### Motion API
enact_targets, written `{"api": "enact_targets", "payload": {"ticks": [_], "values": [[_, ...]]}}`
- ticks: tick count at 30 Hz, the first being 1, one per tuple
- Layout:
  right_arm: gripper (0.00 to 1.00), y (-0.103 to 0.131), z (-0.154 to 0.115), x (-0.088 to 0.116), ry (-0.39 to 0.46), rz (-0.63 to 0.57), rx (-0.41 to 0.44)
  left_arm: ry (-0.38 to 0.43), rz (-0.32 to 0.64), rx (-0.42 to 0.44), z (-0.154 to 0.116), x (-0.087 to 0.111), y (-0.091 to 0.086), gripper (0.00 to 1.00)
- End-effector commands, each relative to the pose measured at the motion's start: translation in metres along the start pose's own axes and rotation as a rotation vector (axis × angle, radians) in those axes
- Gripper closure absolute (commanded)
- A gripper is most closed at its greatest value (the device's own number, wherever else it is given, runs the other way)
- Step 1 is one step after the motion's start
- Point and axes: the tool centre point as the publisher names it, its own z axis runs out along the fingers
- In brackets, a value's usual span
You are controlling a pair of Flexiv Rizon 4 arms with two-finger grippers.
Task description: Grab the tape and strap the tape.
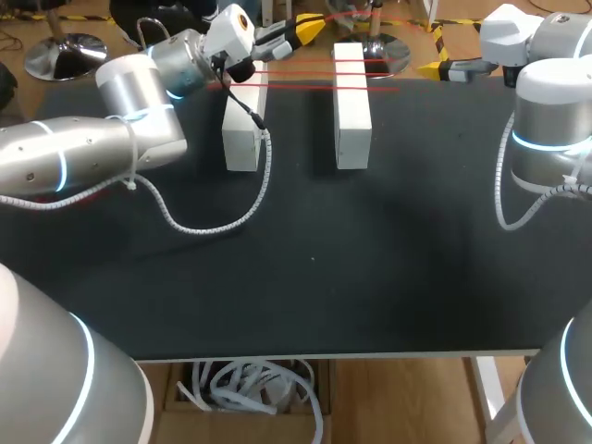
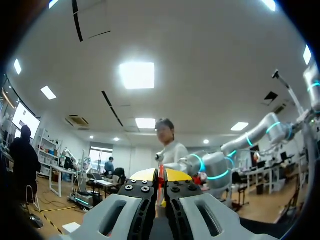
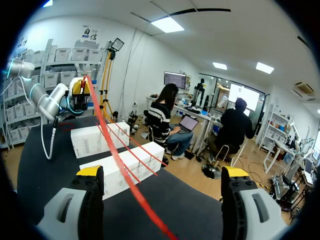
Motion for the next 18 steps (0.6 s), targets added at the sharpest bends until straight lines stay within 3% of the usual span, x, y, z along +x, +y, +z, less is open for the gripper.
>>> {"api": "enact_targets", "payload": {"ticks": [1,18], "values": [[0.0,0.0002,0.0,-0.0002,0.001,0.0,0.002,0.003,0.002,0.006,0.0006,-0.002,0.0019,1.0],[0.0,0.0002,0.0,-0.0002,0.001,0.0,0.002,0.023,0.011,-0.006,0.0001,0.0031,-0.002,1.0]]}}
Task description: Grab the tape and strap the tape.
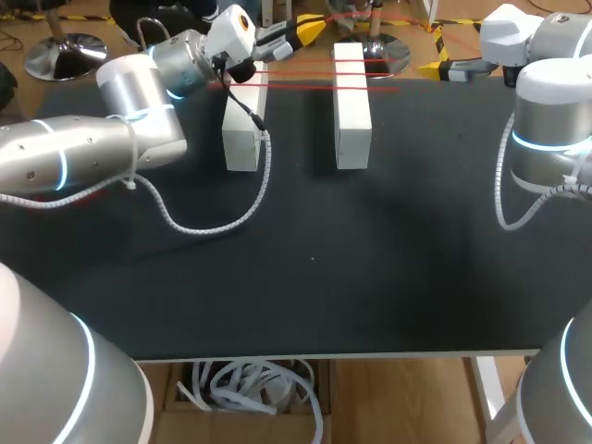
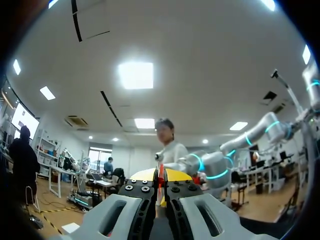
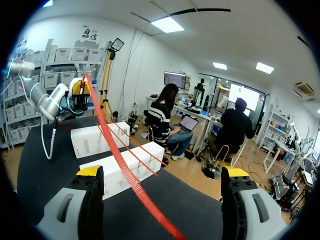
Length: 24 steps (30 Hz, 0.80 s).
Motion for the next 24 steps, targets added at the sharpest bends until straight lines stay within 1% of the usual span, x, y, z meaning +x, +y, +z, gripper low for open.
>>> {"api": "enact_targets", "payload": {"ticks": [1,13,14,16,18,21,24], "values": [[0.0,0.0,0.0,0.0,0.001,0.0,0.002,0.01,0.004,-0.003,-0.001,0.0,-0.003,1.0],[0.0,0.0,0.0,0.0,0.001,0.0,0.002,0.01,0.004,-0.003,-0.001,0.0,-0.003,1.0],[0.0,0.005,0.001,-0.003,-0.003,0.013,-0.008,0.01,0.004,-0.003,-0.001,0.0,-0.003,1.0],[0.0,0.014,0.001,-0.008,-0.042,0.033,-0.008,0.01,0.004,-0.003,-0.001,0.0,-0.003,1.0],[0.0,0.023,-0.002,-0.007,-0.073,0.034,0.0,0.01,0.004,-0.003,-0.001,0.0,-0.003,1.0],[0.0,0.033,-0.012,0.0,-0.112,0.07,0.021,0.01,0.004,-0.003,-0.001,0.0,-0.003,1.0],[0.0,0.039,-0.024,0.011,-0.117,0.143,0.033,0.01,0.004,-0.003,-0.001,0.0,-0.003,1.0]]}}
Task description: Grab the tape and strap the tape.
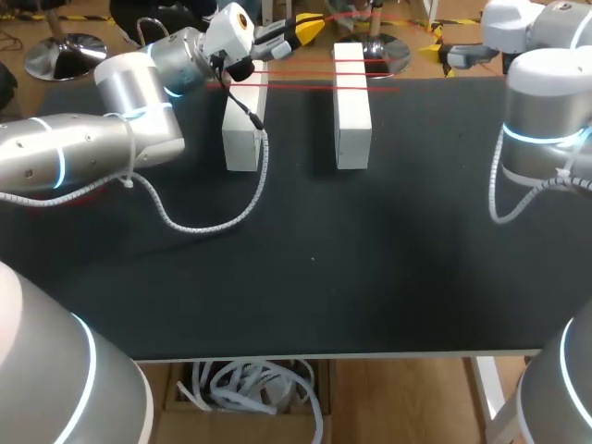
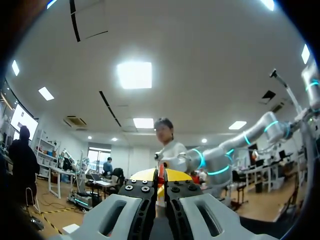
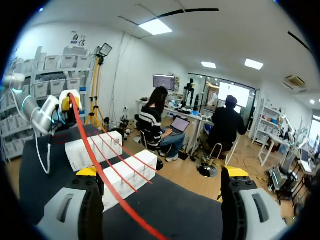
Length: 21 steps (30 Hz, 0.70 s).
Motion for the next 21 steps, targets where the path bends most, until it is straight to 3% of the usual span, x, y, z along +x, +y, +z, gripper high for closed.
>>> {"api": "enact_targets", "payload": {"ticks": [1,5,10,15,21], "values": [[0.0,0.009,-0.022,0.02,-0.032,0.068,0.051,0.002,0.0,0.001,0.0,-0.001,0.0,1.0],[0.0,0.004,-0.037,0.029,-0.051,0.171,0.086,0.002,0.0,0.001,0.0,-0.001,0.0,1.0],[0.0,-0.003,-0.054,0.031,-0.109,0.371,0.06,0.002,0.0,0.001,0.0,-0.001,0.0,1.0],[0.0,-0.012,-0.068,0.032,-0.152,0.684,-0.121,0.002,0.0,0.001,0.0,-0.001,0.0,1.0],[0.0,-0.019,-0.086,0.042,-0.263,0.83,-0.234,0.002,0.0,0.001,0.0,-0.001,0.0,1.0]]}}
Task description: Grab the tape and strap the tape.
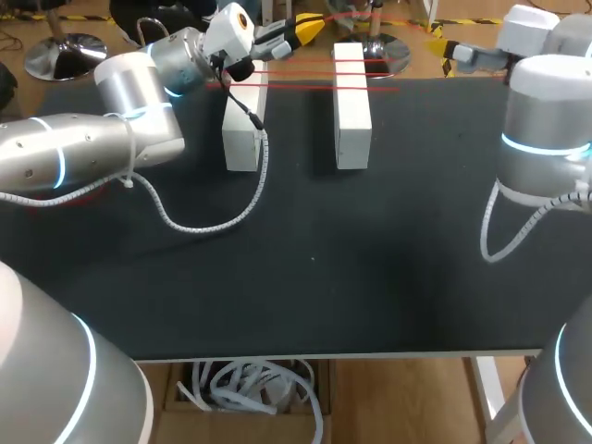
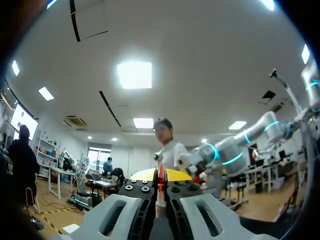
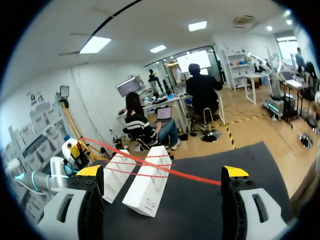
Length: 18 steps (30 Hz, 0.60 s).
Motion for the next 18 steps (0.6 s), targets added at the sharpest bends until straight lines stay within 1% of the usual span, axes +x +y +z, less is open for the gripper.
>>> {"api": "enact_targets", "payload": {"ticks": [1,2,4,5,6,7,8,18], "values": [[0.0,-0.016,-0.021,0.001,-0.063,0.285,-0.27,0.002,0.0,0.001,0.0,-0.001,0.0,1.0],[0.0,-0.018,-0.023,0.001,-0.075,0.311,-0.272,0.002,0.0,0.001,0.0,-0.001,0.0,1.0],[0.0,-0.019,-0.026,0.001,-0.089,0.317,-0.264,0.002,0.0,0.001,0.0,-0.001,0.0,1.0],[0.0,-0.022,-0.028,0.002,-0.102,0.323,-0.23,0.002,0.0,0.001,0.0,-0.001,0.0,1.0],[0.0,-0.022,-0.03,0.005,-0.112,0.301,-0.218,0.002,0.0,0.001,0.0,-0.001,0.0,1.0],[0.0,-0.023,-0.033,0.01,-0.108,0.267,-0.17,0.002,0.0,0.001,0.0,-0.001,0.0,1.0],[0.0,-0.027,-0.035,0.011,-0.113,0.196,-0.131,0.002,0.0,0.001,0.0,-0.001,0.0,1.0],[0.0,-0.027,-0.035,0.011,-0.113,0.196,-0.131,0.002,0.0,0.001,0.0,-0.001,0.0,1.0]]}}
